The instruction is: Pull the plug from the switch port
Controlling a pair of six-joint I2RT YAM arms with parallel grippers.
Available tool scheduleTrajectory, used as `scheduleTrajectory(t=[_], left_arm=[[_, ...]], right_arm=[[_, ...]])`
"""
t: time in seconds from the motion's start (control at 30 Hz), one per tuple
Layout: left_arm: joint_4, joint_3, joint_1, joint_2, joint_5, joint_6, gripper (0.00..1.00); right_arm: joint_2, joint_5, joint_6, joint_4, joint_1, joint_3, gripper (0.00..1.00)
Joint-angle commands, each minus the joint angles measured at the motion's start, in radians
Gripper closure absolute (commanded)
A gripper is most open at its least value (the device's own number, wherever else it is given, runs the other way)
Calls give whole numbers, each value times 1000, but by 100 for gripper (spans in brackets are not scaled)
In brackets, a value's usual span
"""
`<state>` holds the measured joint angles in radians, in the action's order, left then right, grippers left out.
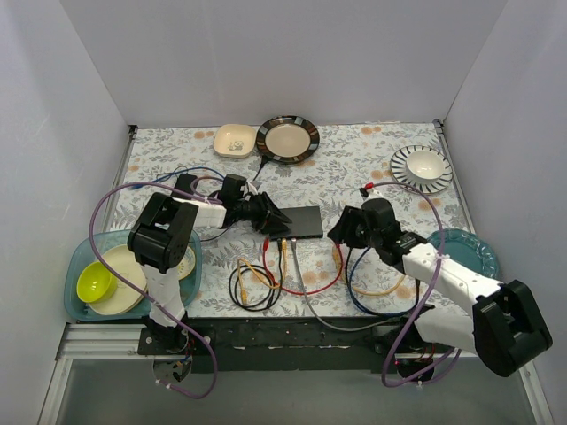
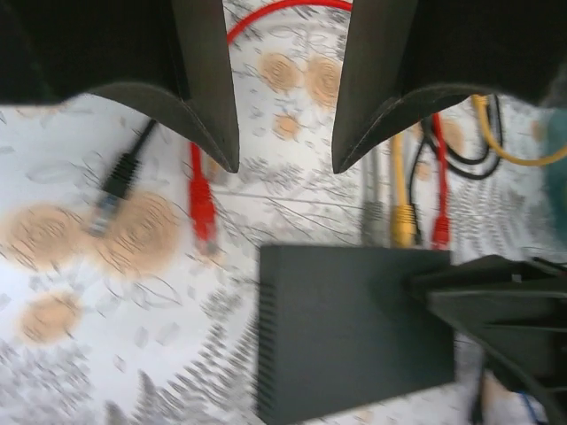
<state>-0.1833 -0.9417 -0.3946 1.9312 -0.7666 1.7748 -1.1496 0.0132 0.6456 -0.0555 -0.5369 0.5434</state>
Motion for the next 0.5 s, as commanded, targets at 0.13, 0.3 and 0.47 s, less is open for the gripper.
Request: scheduleTrajectory(t=[0.13,0.3,0.47], left_arm=[[61,-35,8,-34,52,-40,67],[62,-20,8,-25,49,-40,67],[74,-20,8,-23,53,-46,67]], right_arm=[[-250,-235,57,264,-78,122,48],[-393,-309,147,368,-126,104,56],[-489,-326,235,483,-135,86,57]])
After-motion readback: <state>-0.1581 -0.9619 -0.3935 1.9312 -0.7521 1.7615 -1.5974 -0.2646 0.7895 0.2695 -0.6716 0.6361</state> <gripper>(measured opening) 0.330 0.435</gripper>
